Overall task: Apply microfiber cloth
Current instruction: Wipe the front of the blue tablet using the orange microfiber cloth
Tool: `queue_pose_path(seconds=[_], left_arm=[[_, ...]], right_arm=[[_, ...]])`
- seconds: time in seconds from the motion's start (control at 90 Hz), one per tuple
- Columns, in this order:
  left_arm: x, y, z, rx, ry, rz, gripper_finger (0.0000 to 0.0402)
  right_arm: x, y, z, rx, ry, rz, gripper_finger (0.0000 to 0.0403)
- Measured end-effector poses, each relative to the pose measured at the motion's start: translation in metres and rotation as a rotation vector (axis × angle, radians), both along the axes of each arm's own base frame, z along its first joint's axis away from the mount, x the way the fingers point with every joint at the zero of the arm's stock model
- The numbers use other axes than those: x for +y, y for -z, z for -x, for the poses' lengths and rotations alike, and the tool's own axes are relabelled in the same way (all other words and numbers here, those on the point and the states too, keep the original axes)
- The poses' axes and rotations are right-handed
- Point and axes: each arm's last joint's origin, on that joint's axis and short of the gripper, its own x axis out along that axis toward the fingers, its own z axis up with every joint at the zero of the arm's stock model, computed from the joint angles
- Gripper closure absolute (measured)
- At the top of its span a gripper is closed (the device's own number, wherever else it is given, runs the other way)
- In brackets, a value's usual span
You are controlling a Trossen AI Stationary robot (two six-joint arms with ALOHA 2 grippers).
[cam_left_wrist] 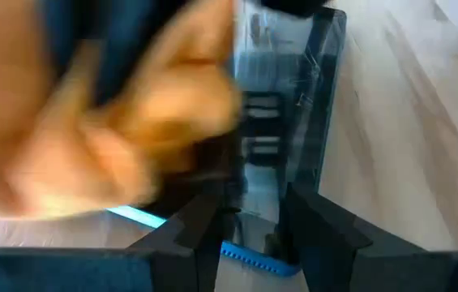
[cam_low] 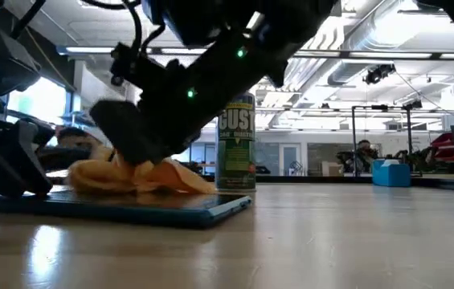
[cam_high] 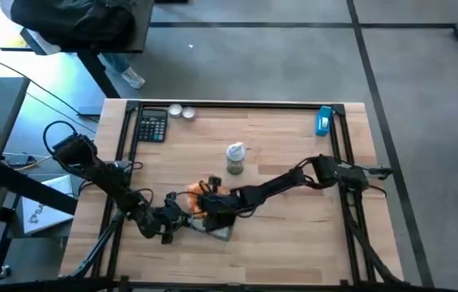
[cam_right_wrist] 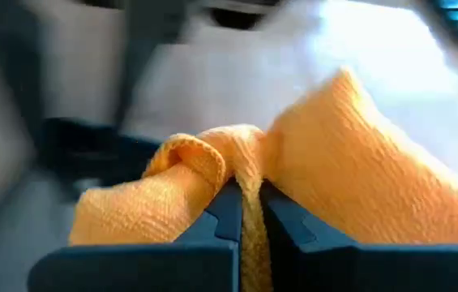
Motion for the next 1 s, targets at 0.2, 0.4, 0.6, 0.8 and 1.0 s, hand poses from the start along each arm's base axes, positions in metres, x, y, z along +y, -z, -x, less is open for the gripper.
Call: queue_pose_path(seconds=[0.2,0.4,0.6,0.8,1.0], left_arm=[[-0.001,0.0,0.0,0.0,0.005,0.01,0.0287],[-0.001,0.0,0.0,-0.001,0.006,0.005,0.0287],[-0.001,0.0,0.0,-0.002,-0.001,0.01,0.0287],[-0.001,0.0,0.0,-0.001,0.0,0.02,0.0287],[-0.001,0.0,0.0,-0.001,-0.008,0.032,0.0287]], right_arm=[[0.003,-0.001,-0.005,-0.038,-0.126,-0.113,0.0403],[0.013,0.002,-0.005,-0.035,-0.278,-0.166,0.0403],[-0.004,0.005,-0.002,-0.013,0.031,-0.066,0.0403],[0.004,0.004,-0.002,0.016,-0.135,-0.085,0.0403],[0.038,-0.002,0.006,0.032,-0.368,-0.152,0.0403]])
